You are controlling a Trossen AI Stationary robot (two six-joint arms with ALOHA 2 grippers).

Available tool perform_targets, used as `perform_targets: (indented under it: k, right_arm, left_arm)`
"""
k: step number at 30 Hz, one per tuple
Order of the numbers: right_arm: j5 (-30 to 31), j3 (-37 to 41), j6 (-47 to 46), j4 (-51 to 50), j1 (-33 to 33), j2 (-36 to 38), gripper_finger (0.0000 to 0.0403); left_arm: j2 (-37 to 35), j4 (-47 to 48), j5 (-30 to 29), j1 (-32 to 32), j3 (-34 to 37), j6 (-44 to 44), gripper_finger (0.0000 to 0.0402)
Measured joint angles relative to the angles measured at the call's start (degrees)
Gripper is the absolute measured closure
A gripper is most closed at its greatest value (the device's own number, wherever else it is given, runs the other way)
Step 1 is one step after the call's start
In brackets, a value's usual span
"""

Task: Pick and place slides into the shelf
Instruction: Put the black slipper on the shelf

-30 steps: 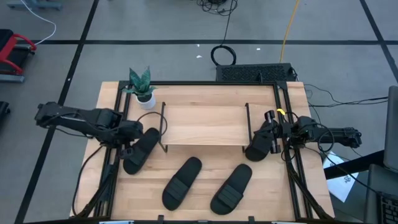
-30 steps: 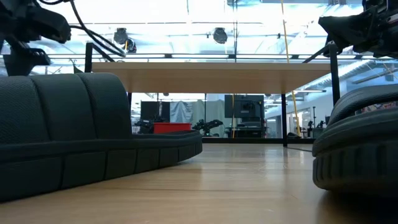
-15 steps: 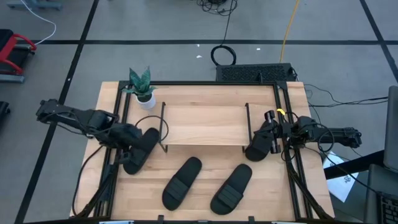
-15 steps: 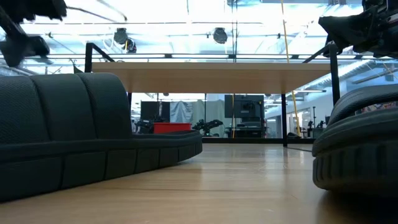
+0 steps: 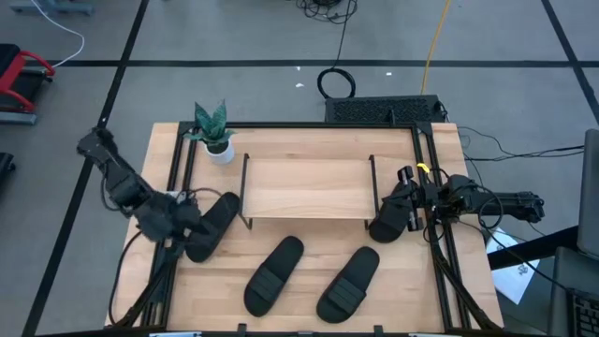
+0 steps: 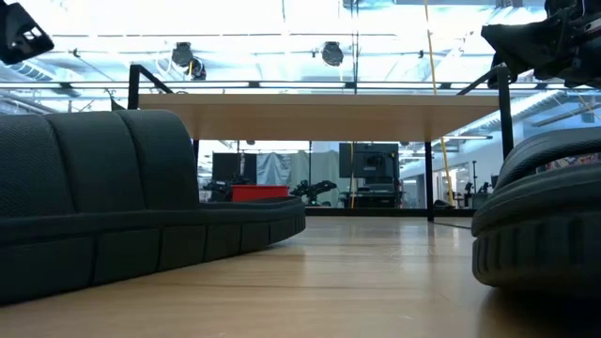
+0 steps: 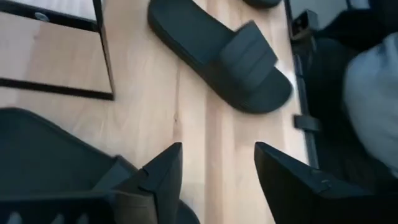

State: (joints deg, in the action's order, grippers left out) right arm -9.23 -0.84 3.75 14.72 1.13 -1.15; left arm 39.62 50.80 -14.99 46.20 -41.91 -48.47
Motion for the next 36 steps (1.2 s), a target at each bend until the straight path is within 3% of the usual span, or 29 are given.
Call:
perform_targets:
  k: [4, 10, 20, 25, 28, 33, 36]
  right_arm:
    - [0.0, 0.0, 0.0, 0.0, 0.0, 0.0, 0.0403]
    - [0.0, 0.0, 0.0, 0.0, 0.0, 0.0, 0.0403]
    - [0.0, 0.0, -0.1, -0.4, -0.1, -0.6, 0.0403]
    - [0.0, 0.0, -0.1, -0.4, -0.1, -1.5, 0.0403]
    - [0.0, 0.0, -0.1, -0.3, -0.1, -2.0, 0.0403]
    - [0.1, 0.0, -0.1, 0.2, -0.1, -2.6, 0.0403]
    - [0.1, 0.0, -0.1, 0.0, -0.1, -2.7, 0.0403]
  left_arm:
    - [2.5, -3.8, -10.6, 6.0, 4.0, -0.3, 0.0217]
    - [8.8, 3.3, -20.9, 9.5, 5.0, -5.0, 0.0217]
    - [15.9, 4.7, -9.3, 14.2, 1.6, -17.4, 0.0217]
    - [18.0, 3.2, -4.8, 16.0, 0.6, -18.8, 0.0217]
    - [18.7, -1.2, -4.6, 16.0, 0.6, -18.9, 0.0218]
    - [18.7, -2.4, -5.6, 14.5, 0.6, -8.7, 0.0218]
    - [19.3, 0.8, -5.6, 13.4, 0.6, -12.5, 0.0218]
